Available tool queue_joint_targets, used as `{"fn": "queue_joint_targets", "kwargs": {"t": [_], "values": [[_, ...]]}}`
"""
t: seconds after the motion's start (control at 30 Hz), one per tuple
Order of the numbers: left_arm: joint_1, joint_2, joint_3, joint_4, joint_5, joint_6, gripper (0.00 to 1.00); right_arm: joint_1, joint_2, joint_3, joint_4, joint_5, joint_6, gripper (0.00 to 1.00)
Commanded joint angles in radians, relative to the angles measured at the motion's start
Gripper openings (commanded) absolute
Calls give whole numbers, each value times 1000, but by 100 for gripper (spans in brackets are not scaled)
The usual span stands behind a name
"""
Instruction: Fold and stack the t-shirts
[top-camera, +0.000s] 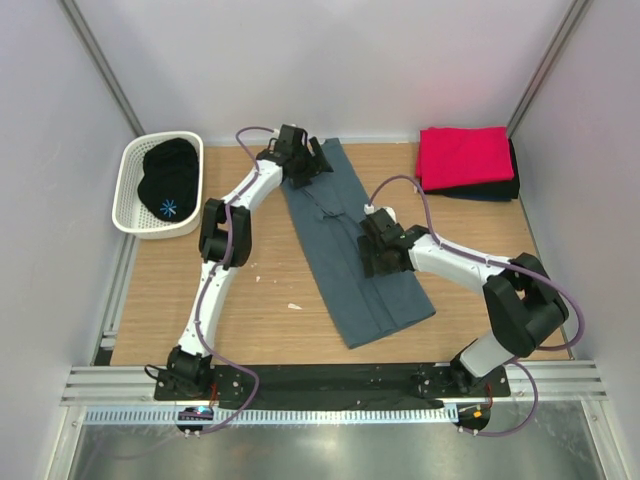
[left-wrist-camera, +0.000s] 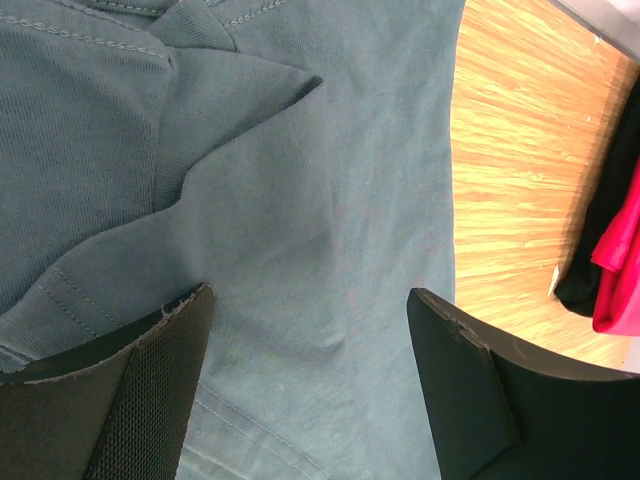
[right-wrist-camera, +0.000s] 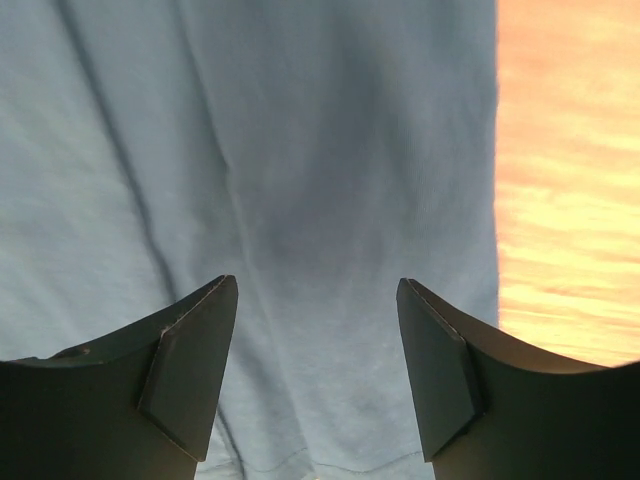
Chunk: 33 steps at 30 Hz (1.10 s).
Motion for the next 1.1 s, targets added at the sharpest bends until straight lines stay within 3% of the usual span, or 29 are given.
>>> {"fn": "queue_joint_targets", "kwargs": {"t": [0.0,0.3,0.5,0.8,0.9,1.07], "values": [[-9,33,3,-101,-2,19,81,-18,2,-56,95,-112,31,71],[-9,80,33,-45,37,-76,81,7,-16,-208,253,-282,227,68],[-9,96,59,-17,38,-95,83,63,-7,-236,277,-290,264,67],[-11,162,156,70,64,-132,84,105,4,-139,40,-269,370,68],[-11,163,153,93,79,-139,85,125,-8,-118,-20,-194,405,68],[-11,157,151,113,97,-136,85,131,-64,-47,-28,-220,404,68]]}}
